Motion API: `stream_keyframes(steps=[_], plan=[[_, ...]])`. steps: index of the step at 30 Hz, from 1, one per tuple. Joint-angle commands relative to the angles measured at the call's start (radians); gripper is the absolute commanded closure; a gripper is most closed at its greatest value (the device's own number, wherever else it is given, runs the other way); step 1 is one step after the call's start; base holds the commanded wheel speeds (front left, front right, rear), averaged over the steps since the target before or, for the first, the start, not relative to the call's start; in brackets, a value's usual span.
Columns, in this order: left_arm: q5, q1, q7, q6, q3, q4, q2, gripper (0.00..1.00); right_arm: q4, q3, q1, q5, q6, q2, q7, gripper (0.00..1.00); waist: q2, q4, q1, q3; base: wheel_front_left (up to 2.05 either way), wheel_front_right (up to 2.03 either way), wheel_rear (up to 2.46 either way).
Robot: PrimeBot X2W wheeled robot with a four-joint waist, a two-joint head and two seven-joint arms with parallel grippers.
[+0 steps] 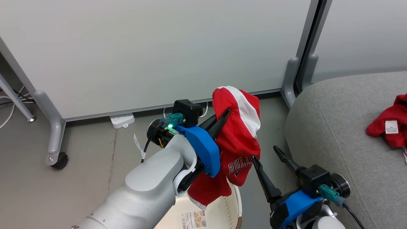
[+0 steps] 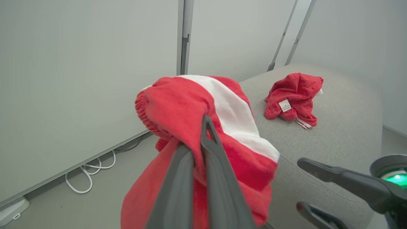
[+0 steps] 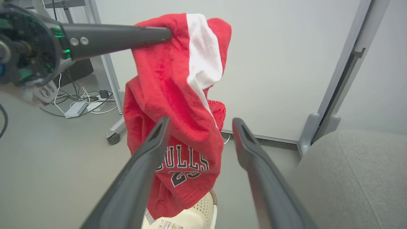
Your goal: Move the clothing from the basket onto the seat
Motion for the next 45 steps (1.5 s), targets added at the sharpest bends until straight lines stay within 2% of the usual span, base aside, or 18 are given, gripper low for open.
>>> stream_keyframes(steps=[1, 16, 22, 35, 36, 37, 45], plan=[[-0.009, -0.013, -0.008, 0.005, -0.006, 0.002, 0.002, 1.0, 0.001, 0.01, -0.012, 0.009, -0.001, -0.013, 0.012, 0.0, 0.0, 0.002, 0.0, 0.002, 0.0, 0.0, 0.0], [-0.083, -0.049, -0.037, 0.011, -0.088, 0.014, 0.002, 1.0, 0.098, 0.116, -0.188, 0.13, -0.001, -0.077, 0.124, 0.0, 0.0, 0.018, 0.0, 0.019, 0.0, 0.0, 0.0], [-0.106, -0.062, -0.047, 0.008, -0.115, 0.01, 0.002, 1.0, 0.17, 0.217, -0.268, 0.22, -0.001, -0.102, 0.161, 0.0, 0.0, 0.023, 0.0, 0.022, 0.0, 0.0, 0.0], [-0.141, -0.067, -0.062, 0.0, -0.152, 0.005, 0.002, 1.0, 0.366, 0.437, -0.448, 0.374, -0.001, -0.083, 0.144, 0.01, 0.0, 0.027, 0.0, 0.01, 0.0, 0.0, 0.0], [-0.144, -0.067, -0.063, 0.0, -0.154, 0.006, 0.002, 1.0, 0.381, 0.446, -0.458, 0.381, -0.001, -0.082, 0.139, 0.47, 0.0, 0.028, 0.0, 0.008, 0.0, 0.0, 0.0], [-0.144, -0.068, -0.063, 0.0, -0.155, 0.007, 0.002, 1.0, 0.392, 0.461, -0.469, 0.382, -0.001, -0.083, 0.131, 1.0, 0.0, 0.028, 0.0, 0.006, 0.0, 0.0, 0.0], [-0.154, -0.069, -0.064, -0.003, -0.165, 0.018, 0.002, 1.0, 0.465, 0.518, -0.501, 0.413, -0.001, -0.091, 0.082, 1.0, 0.0, 0.031, 0.0, -0.007, 0.0, 0.0, 0.0]])
